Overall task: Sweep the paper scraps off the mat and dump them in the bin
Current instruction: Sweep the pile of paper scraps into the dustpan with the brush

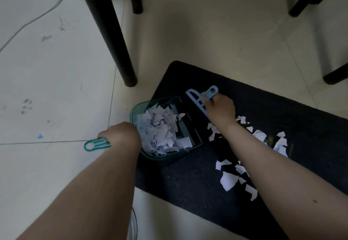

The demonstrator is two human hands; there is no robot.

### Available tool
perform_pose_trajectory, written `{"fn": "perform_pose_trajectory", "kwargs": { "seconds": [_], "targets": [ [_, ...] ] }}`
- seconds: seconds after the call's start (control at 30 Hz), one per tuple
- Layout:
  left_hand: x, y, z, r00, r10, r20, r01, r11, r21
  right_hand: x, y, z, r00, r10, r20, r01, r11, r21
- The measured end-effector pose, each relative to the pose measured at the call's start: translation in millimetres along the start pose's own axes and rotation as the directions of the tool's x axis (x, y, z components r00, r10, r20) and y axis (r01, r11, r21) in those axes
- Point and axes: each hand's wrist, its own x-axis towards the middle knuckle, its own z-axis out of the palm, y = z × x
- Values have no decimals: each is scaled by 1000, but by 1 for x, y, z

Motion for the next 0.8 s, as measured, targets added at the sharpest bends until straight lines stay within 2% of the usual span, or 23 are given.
{"fn": "perform_pose_trajectory", "kwargs": {
  "seconds": [0.07, 0.2, 0.27, 0.37, 0.53, 0.63, 0.73, 0.8],
  "targets": [
    [-2, 2, -1, 1000, 14, 8, -14, 1000, 8, 5, 2, -16, 995, 38, -97, -37, 999, 8],
    [-9, 11, -1, 999, 42, 19, -42, 999, 23, 8, 21, -39, 956, 128, -263, -167, 977, -130],
    [-13, 18, 0, 998, 60, 7, -60, 998, 22, 3, 34, -39, 956, 171, -238, -216, 960, -177],
    [-19, 26, 0, 997, 76, 11, -77, 996, 36, -11, 43, -27, 970, 188, -155, -216, 958, -191],
    [-23, 30, -1, 997, 72, 11, -72, 995, 65, -26, 45, -12, 989, 132, -71, -138, 987, -86],
    [-26, 30, 0, 997, 71, 19, -72, 994, 85, -23, 47, -23, 976, 187, -114, -181, 981, 66],
    [-29, 31, 1, 996, 89, 24, -91, 991, 97, -23, 52, -38, 945, 232, -230, -236, 972, 10],
    [-31, 32, 1, 995, 95, 24, -97, 990, 98, -28, 55, -37, 938, 246, -243, -265, 963, -47]
  ]
}}
